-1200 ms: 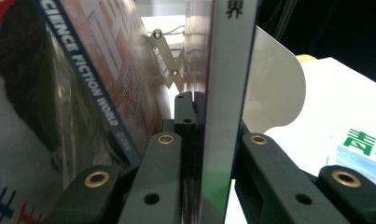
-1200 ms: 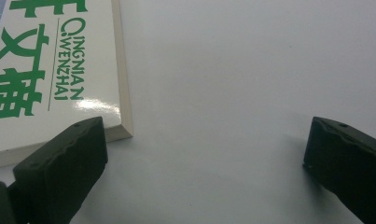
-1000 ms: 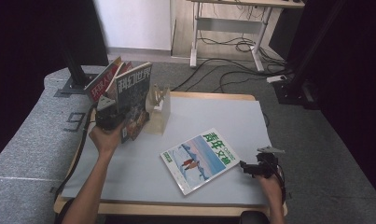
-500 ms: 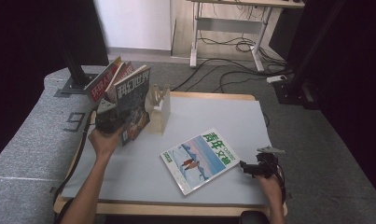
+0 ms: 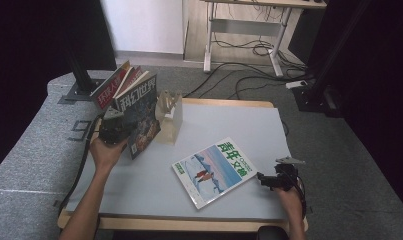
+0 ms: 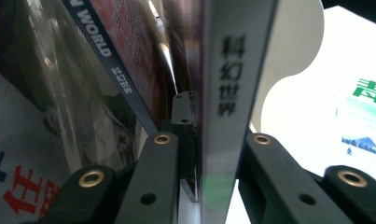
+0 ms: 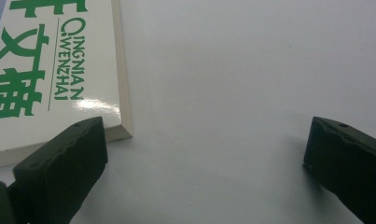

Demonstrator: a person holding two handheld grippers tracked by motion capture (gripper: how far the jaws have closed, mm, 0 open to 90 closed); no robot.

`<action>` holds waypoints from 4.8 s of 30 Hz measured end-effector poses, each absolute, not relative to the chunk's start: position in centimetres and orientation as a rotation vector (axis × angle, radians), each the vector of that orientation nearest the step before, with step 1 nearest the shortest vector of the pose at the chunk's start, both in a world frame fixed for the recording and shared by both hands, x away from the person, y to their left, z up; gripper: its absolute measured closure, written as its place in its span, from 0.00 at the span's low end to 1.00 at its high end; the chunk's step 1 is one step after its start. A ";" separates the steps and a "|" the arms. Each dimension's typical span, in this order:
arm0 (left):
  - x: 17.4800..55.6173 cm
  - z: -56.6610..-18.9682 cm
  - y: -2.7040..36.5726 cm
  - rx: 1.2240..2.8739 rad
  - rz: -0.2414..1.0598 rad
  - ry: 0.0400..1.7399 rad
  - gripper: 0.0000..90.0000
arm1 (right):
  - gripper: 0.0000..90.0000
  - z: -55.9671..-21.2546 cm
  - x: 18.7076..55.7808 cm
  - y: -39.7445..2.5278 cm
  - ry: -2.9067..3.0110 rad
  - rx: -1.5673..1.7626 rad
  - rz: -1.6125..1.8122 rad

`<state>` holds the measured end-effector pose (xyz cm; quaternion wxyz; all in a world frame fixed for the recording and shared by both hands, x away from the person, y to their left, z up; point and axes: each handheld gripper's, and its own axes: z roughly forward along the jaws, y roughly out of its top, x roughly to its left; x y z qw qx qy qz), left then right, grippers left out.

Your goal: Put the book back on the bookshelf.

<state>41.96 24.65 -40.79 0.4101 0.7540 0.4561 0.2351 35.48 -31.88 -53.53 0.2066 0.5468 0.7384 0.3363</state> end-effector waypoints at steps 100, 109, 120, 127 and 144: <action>46.1 -37.5 22.5 1.705 0.651 1.203 0.89 | 0.00 -53.5 35.5 -31.9 2.062 1.524 0.940; 45.0 -37.0 22.5 1.741 0.679 1.181 0.75 | 0.00 -53.5 35.5 -31.9 2.062 1.524 0.939; 43.1 -37.0 22.8 1.780 0.686 1.164 0.68 | 0.00 -53.5 35.5 -31.9 2.060 1.526 0.939; 42.0 -37.0 23.0 1.802 0.695 1.149 0.65 | 0.00 -53.5 35.5 -31.9 2.059 1.524 0.941; 41.0 -38.3 23.9 1.827 0.667 1.162 0.61 | 0.00 -53.5 35.5 -31.9 2.060 1.522 0.940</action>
